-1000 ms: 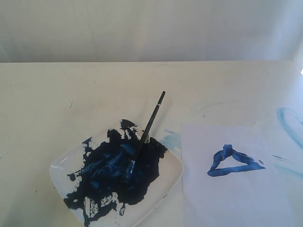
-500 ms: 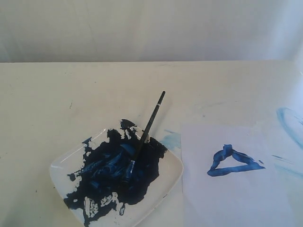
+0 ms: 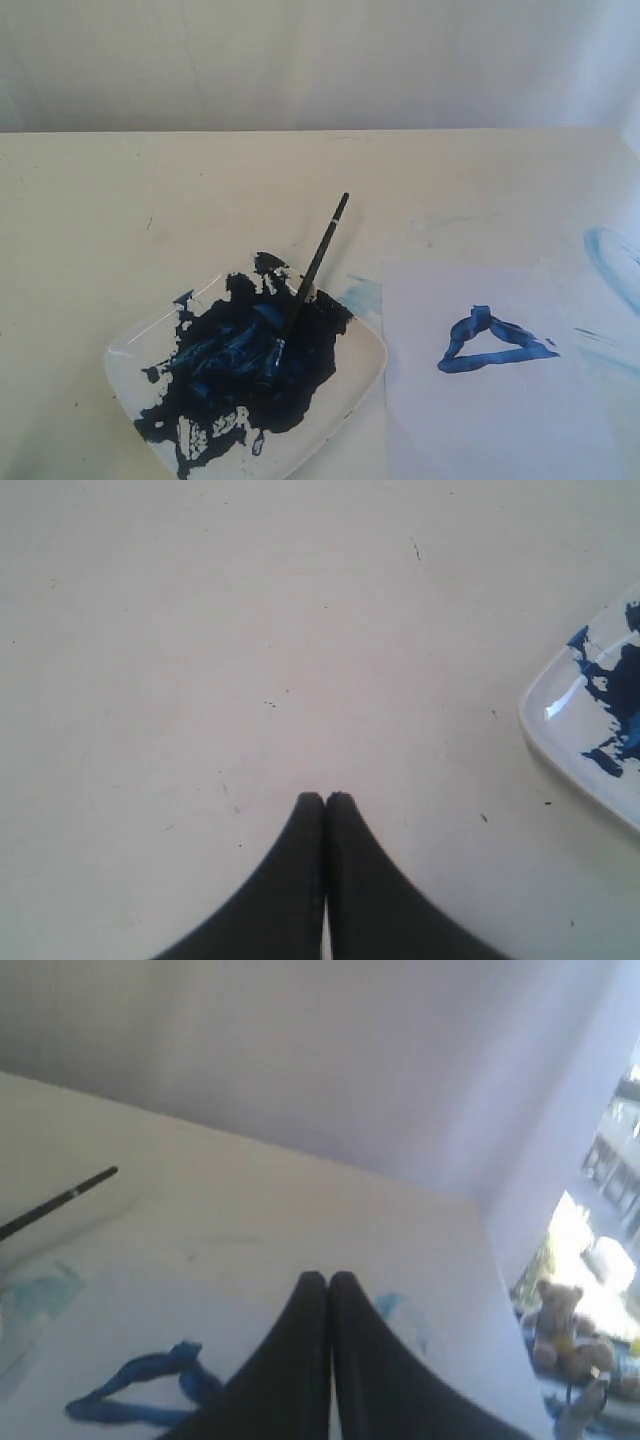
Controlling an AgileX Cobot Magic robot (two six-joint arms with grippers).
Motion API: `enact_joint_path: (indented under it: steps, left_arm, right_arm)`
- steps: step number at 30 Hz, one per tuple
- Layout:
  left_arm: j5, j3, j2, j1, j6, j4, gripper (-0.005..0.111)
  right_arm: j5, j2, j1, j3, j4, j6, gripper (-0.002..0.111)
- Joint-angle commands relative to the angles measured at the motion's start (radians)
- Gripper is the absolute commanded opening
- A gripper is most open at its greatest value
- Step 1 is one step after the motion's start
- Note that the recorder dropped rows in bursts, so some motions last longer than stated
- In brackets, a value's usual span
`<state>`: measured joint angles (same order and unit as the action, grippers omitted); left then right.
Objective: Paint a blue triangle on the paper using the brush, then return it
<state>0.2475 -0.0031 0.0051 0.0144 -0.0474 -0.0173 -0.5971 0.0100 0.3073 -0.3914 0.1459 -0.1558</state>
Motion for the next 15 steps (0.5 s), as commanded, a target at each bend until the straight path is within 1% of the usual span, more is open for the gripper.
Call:
enact_joint_path:
  steps: [1,3,6,10,15]
  left_arm:
    - [0.006,0.003,-0.005,-0.003,0.000,-0.007,0.000]
    - [0.006,0.003,-0.005,-0.003,0.000,-0.007,0.000]
    - [0.006,0.003,-0.005,-0.003,0.000,-0.007,0.000]
    - [0.006,0.003,-0.005,-0.003,0.000,-0.007,0.000]
    - [0.006,0.003,-0.005,-0.003,0.000,-0.007,0.000]
  right_arm:
    - [0.256,-0.010,-0.037,0.108,-0.015,-0.084,0.000]
    - [0.305,-0.010,-0.051,0.153,-0.058,-0.071,0.000]
    - [0.318,-0.010,-0.061,0.240,-0.133,0.050,0.000]
    - [0.314,-0.010,-0.081,0.378,-0.136,0.220,0.000]
    - [0.278,-0.010,-0.169,0.391,-0.151,0.268,0.000]
